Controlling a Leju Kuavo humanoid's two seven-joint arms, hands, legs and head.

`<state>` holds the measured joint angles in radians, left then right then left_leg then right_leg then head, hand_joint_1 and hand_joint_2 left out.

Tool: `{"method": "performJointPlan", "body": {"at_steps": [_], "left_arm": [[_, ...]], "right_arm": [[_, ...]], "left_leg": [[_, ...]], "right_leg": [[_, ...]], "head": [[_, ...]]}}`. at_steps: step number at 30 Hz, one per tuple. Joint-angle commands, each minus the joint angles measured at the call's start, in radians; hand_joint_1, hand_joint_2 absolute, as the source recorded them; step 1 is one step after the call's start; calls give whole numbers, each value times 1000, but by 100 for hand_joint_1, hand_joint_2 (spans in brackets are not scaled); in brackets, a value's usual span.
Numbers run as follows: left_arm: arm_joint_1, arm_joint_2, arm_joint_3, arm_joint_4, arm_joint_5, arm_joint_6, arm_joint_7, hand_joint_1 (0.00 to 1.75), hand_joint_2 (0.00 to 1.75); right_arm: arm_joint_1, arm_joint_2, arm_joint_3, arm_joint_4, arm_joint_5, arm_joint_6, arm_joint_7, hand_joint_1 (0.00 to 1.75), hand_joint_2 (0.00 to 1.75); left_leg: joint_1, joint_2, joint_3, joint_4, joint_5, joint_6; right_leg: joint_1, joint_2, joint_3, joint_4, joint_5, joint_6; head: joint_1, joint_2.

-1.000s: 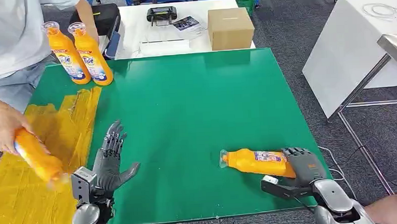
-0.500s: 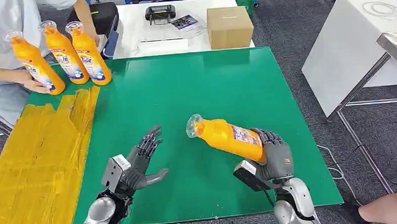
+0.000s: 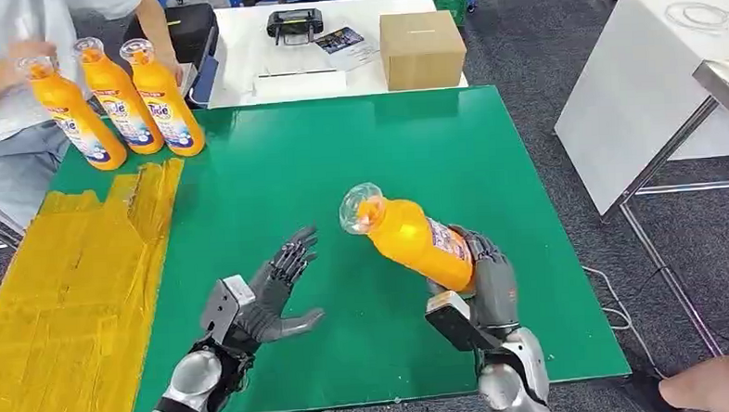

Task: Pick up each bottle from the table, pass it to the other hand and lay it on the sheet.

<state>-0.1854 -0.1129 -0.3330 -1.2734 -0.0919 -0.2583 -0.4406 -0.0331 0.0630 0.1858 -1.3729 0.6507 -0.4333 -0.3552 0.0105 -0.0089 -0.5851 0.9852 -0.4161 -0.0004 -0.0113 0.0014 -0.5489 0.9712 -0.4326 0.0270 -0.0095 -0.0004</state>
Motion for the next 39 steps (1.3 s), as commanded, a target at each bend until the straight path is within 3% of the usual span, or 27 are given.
{"method": "performJointPlan", "body": {"at_steps": [1,13,34,35,36,38,39], "left_arm": [[-83,16,-54,88,35,0,22,0,175],[-120,0,-77,101,44,19,27,0,175],[-153,-18,-70,138,72,40,29,3,175],[-155,-20,-69,142,72,43,29,138,175],[-155,-20,-69,142,72,43,29,138,175],[-156,-21,-68,143,74,45,30,175,175],[-156,-21,-68,143,74,45,30,175,175]], "right_arm": [[-96,96,68,179,-31,52,-12,173,175],[-190,178,187,417,-64,109,-25,175,175],[-237,208,275,578,-81,111,-48,175,175],[-236,205,279,573,-83,111,-47,175,175],[-236,205,279,573,-83,111,-47,175,175],[-236,204,281,571,-85,111,-47,175,175],[-236,204,281,571,-85,111,-47,175,175]], "left_leg": [[1,4,4,0,-2,0],[1,3,3,0,-2,0],[0,0,2,0,-1,0],[0,0,1,0,-1,0],[1,0,2,0,-1,0],[1,0,4,1,-3,1],[0,0,1,0,-1,0]], "right_leg": [[1,3,4,-1,0,-1],[1,2,3,-1,-1,-1],[1,-1,2,-1,-1,-1],[0,-1,1,-1,-1,-1],[1,-1,2,-1,-1,-1],[1,-1,5,-1,-2,-1],[1,-1,1,-1,-1,-1]], "head": [[0,0],[0,0],[0,0],[0,0],[0,0],[0,0],[0,0]]}}
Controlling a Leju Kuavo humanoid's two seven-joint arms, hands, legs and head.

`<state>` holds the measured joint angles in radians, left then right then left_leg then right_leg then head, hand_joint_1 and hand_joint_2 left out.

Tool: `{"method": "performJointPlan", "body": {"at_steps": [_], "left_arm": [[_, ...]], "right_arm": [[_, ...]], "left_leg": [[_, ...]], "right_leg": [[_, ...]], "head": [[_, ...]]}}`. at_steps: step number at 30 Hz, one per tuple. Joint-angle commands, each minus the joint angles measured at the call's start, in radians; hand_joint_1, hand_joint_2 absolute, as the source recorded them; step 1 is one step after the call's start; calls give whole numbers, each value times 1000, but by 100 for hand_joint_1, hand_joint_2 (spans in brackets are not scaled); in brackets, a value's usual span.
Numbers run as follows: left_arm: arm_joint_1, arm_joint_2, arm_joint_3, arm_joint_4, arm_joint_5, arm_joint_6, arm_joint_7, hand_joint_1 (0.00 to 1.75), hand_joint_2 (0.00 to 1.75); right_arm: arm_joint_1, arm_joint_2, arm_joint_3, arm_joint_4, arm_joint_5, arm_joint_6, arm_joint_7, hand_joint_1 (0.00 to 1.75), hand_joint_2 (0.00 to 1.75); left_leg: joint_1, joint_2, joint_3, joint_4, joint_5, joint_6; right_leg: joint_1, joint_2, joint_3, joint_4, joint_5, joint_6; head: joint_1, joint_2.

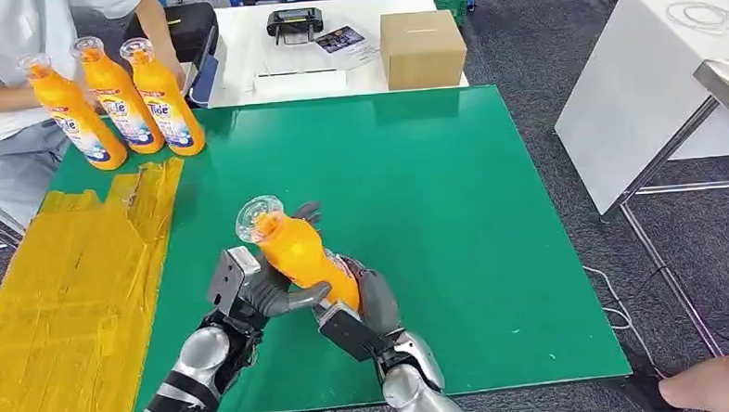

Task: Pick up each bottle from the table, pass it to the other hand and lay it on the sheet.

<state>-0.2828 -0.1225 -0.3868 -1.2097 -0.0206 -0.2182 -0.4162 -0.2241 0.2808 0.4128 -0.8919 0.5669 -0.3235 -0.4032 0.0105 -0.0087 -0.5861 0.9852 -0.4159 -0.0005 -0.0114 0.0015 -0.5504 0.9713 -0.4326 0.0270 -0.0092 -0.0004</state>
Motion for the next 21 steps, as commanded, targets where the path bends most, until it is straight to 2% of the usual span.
{"method": "performJointPlan", "body": {"at_steps": [1,13,15,18,19,20,21], "left_arm": [[-59,-11,-14,79,2,5,6,175,175],[-60,-15,-9,83,7,11,5,175,175],[-55,-14,1,74,8,21,4,175,175],[-40,-2,28,41,-45,109,-19,175,175],[-34,7,41,24,-78,155,-28,175,175],[-19,17,67,-13,-161,258,-42,175,175],[-9,23,89,-39,-270,394,-51,175,175]], "right_arm": [[-45,-14,54,90,-1,1,2,175,175],[-40,-17,57,80,-6,-7,-4,175,175],[-29,-26,61,50,-8,-17,-13,175,175],[13,-67,50,-79,-15,-24,-14,175,175],[31,-80,41,-131,-17,-25,-14,148,175],[69,-99,23,-226,-19,-23,-12,35,175],[96,-108,7,-291,-30,-25,-20,0,175]], "left_leg": [[1,0,3,0,-2,1],[1,-1,2,0,-1,0],[1,-1,2,0,-1,1],[1,-1,3,1,-2,1],[0,-1,1,0,-1,1],[1,-2,2,1,-2,1],[0,-1,1,0,-1,1]], "right_leg": [[1,-1,4,-1,-2,-1],[1,-2,2,-1,-1,-1],[1,-2,3,-1,-1,-1],[1,-2,4,-1,-2,-1],[1,-2,2,-1,-1,0],[1,-3,3,-1,-2,-1],[0,-2,1,-1,-1,0]], "head": [[0,0],[0,0],[0,0],[0,0],[0,0],[0,0],[0,0]]}}
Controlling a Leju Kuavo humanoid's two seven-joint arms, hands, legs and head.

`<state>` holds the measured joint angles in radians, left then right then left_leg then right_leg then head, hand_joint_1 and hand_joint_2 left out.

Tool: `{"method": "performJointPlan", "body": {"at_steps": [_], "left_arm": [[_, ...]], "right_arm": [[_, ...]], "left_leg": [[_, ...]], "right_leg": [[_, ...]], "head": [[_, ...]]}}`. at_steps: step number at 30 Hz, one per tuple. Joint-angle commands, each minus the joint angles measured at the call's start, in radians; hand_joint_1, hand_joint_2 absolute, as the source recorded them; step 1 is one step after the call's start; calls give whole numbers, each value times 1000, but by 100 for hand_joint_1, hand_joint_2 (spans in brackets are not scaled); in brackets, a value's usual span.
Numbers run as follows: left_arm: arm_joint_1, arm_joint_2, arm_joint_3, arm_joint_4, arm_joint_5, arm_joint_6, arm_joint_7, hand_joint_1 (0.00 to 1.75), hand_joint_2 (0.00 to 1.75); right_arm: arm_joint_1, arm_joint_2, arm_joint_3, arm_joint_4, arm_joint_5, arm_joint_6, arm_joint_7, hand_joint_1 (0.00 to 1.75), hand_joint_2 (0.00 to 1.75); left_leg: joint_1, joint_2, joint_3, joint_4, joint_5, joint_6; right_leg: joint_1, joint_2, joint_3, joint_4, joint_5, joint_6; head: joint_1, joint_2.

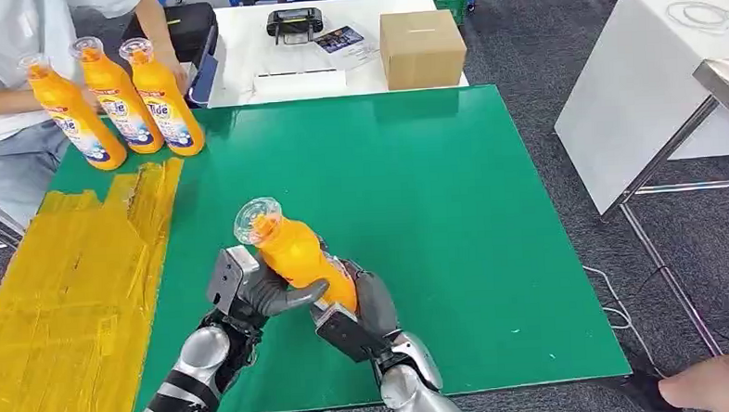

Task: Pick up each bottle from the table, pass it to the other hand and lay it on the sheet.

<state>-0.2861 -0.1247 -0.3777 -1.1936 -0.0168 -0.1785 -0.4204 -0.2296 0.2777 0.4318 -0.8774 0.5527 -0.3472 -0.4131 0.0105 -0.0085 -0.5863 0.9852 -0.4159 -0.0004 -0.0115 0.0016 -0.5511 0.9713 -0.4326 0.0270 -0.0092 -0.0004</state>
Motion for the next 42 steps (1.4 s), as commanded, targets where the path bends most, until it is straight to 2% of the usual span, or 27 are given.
{"method": "performJointPlan", "body": {"at_steps": [1,2,4,8,10,12,15,16,17,19,20,22,23,24,25,29,33,35,37,38,39,42], "left_arm": [[10,36,111,-85,-468,568,-42,175,175],[18,45,123,-100,-506,601,-41,175,175],[25,75,171,-70,-839,845,56,175,175],[20,81,192,-38,-863,876,48,175,175],[21,62,318,-21,-1125,877,114,175,175],[-6,77,412,27,-1302,877,142,175,175],[-24,84,452,49,-1357,877,137,175,175],[-32,106,453,68,-1498,877,223,175,175],[-38,133,431,78,-1549,877,274,175,175],[-85,354,91,156,-1554,877,612,175,175],[-129,379,70,221,-1520,877,600,175,175],[-95,375,65,220,-1554,877,631,175,175],[-126,440,-63,272,-1554,877,744,175,175],[-128,445,-78,280,-1554,877,756,175,175],[-121,459,-96,284,-1554,877,778,175,175],[-142,484,-127,366,-1554,877,795,175,175],[-131,469,-80,400,-1554,877,747,175,175],[-129,462,-47,441,-1554,877,674,175,175],[-94,444,39,446,-1525,877,546,175,175],[-94,444,39,446,-1525,877,546,175,175],[-78,443,70,438,-1551,877,526,175,175],[-55,444,105,447,-1537,877,467,175,175]], "right_arm": [[143,-114,-33,-399,-47,20,-21,0,175],[168,-120,-43,-450,-57,25,-18,0,175],[214,-122,-77,-553,-157,46,-47,0,175],[223,-126,-80,-576,-178,60,-45,0,175],[244,-135,-99,-626,-299,102,-100,0,175],[269,-149,-116,-697,-353,130,-137,0,175],[277,-154,-120,-726,-359,138,-134,0,175],[276,-157,-119,-739,-359,136,-150,0,175],[277,-159,-118,-749,-359,132,-152,0,175],[275,-161,-121,-771,-378,119,-163,0,175],[273,-166,-125,-783,-392,121,-163,0,175],[273,-172,-128,-789,-399,120,-163,0,175],[272,-178,-133,-795,-424,124,-166,0,175],[272,-179,-135,-797,-427,124,-167,0,175],[274,-181,-144,-802,-433,134,-177,0,175],[274,-188,-146,-801,-445,129,-177,0,175],[272,-188,-150,-798,-448,133,-180,0,175],[275,-191,-150,-792,-450,129,-180,0,175],[277,-196,-157,-785,-454,129,-180,0,175],[277,-196,-157,-785,-454,129,-180,0,175],[279,-198,-164,-781,-458,133,-183,0,175],[281,-202,-173,-776,-458,133,-184,0,175]], "left_leg": [[0,-2,1,1,-2,1],[0,-1,0,0,-1,0],[-1,0,-1,0,-1,0],[1,4,3,-1,-3,-1],[1,-2,2,0,-3,0],[1,1,0,0,-1,0],[1,2,1,0,-2,0],[0,0,0,0,-1,0],[1,1,1,0,-2,0],[1,3,2,0,-2,0],[1,2,1,-1,-1,-1],[1,-2,1,-1,0,-1],[2,-1,2,-1,-1,-1],[1,4,2,-1,-1,-1],[1,2,1,-1,0,-1],[2,4,3,0,-2,-1],[2,5,2,-1,-1,-1],[2,4,3,-1,-1,-1],[1,4,0,-1,0,-1],[2,4,4,-1,-2,-1],[1,5,1,-1,0,-1],[2,5,3,-1,-2,-1]], "right_leg": [[1,-3,3,-1,-2,-1],[0,-1,1,0,-1,0],[0,0,1,0,-1,0],[1,2,3,-1,-2,-2],[1,-2,3,-1,-3,-1],[1,1,0,-1,-1,-1],[1,1,2,0,-2,-1],[0,0,0,0,-1,-1],[1,0,1,0,-2,-1],[1,2,1,0,-2,-2],[1,0,0,0,-2,-2],[1,-4,1,0,-2,-2],[2,-3,2,0,-2,-2],[1,2,0,0,-1,-2],[1,1,0,0,-1,-2],[1,2,2,0,-2,-2],[1,3,1,-1,-1,-1],[2,2,2,-1,-2,-2],[1,3,-1,-1,-1,-1],[2,2,4,-2,-2,-2],[1,3,0,-1,-1,-1],[2,3,2,-2,-2,-2]], "head": [[0,0],[0,0],[1,0],[0,0],[0,0],[0,0],[0,0],[0,0],[0,0],[0,0],[0,0],[0,0],[0,0],[0,0],[0,0],[0,0],[0,0],[0,0],[1,0],[0,0],[0,0],[0,0]]}}
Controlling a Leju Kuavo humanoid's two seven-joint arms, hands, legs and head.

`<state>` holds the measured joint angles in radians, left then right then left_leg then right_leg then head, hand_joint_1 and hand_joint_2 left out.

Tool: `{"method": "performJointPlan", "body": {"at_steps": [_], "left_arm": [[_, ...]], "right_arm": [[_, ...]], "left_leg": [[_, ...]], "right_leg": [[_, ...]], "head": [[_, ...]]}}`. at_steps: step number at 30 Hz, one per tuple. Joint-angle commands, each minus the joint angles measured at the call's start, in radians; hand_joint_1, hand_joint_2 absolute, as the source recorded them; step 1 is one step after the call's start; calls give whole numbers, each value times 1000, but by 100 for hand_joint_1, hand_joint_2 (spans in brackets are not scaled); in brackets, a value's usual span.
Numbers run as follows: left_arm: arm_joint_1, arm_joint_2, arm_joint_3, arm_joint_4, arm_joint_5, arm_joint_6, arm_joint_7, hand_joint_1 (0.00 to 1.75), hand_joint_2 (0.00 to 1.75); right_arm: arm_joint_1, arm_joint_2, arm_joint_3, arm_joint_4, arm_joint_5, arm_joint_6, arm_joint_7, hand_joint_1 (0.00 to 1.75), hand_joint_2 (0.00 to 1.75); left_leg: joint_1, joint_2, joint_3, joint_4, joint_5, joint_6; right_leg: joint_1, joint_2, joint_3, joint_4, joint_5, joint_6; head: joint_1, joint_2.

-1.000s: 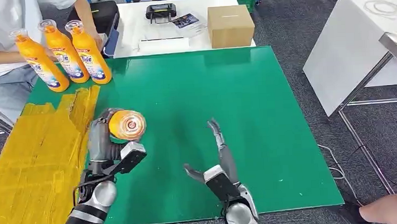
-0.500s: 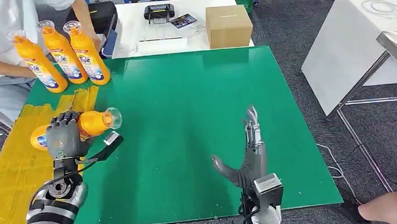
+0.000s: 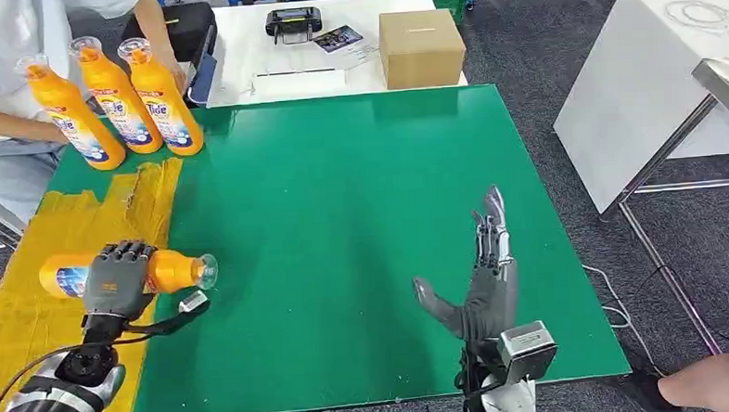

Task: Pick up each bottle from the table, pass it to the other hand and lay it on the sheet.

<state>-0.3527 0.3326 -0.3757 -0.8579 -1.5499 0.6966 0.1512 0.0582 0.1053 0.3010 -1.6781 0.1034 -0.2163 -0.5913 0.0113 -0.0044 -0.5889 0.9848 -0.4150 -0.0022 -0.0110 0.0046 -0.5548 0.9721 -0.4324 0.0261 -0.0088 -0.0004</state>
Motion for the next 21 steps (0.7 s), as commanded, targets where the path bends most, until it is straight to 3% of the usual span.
{"method": "performJointPlan", "body": {"at_steps": [1,4,12,14,15,16,21], "left_arm": [[13,-17,121,121,-14,2,-117,175,175],[13,-28,159,158,22,2,-196,175,175],[14,-31,169,170,35,2,-217,175,175],[-10,-36,192,255,59,-11,-266,175,175],[-15,-31,192,272,58,-25,-273,42,175],[-20,-30,188,280,57,-38,-282,0,175],[3,-7,192,263,112,-103,-356,0,175]], "right_arm": [[-6,-29,-45,25,-9,4,-6,0,175],[-4,-28,-53,26,-8,9,-15,0,175],[-5,-28,-54,27,-8,9,-13,0,175],[-4,-28,-59,27,-4,9,-9,0,175],[-4,-28,-61,26,-2,10,-8,0,175],[-3,-28,-63,25,0,9,-7,0,175],[-8,-32,-71,30,13,15,1,0,175]], "left_leg": [[0,1,4,-1,-2,0],[1,1,6,-1,-3,1],[0,0,4,-1,-1,1],[0,0,4,-1,-1,1],[1,0,6,-1,-2,1],[0,0,5,-2,-1,0],[0,1,6,-2,-1,0]], "right_leg": [[1,0,4,-2,-1,-1],[1,0,6,-2,-2,-1],[0,0,4,-2,-1,0],[0,0,4,-2,-1,-1],[1,0,6,-2,-1,-1],[0,-1,5,-2,-1,-1],[0,0,6,-2,-1,-1]], "head": [[0,0],[0,0],[0,0],[0,0],[0,0],[0,0],[0,0]]}}
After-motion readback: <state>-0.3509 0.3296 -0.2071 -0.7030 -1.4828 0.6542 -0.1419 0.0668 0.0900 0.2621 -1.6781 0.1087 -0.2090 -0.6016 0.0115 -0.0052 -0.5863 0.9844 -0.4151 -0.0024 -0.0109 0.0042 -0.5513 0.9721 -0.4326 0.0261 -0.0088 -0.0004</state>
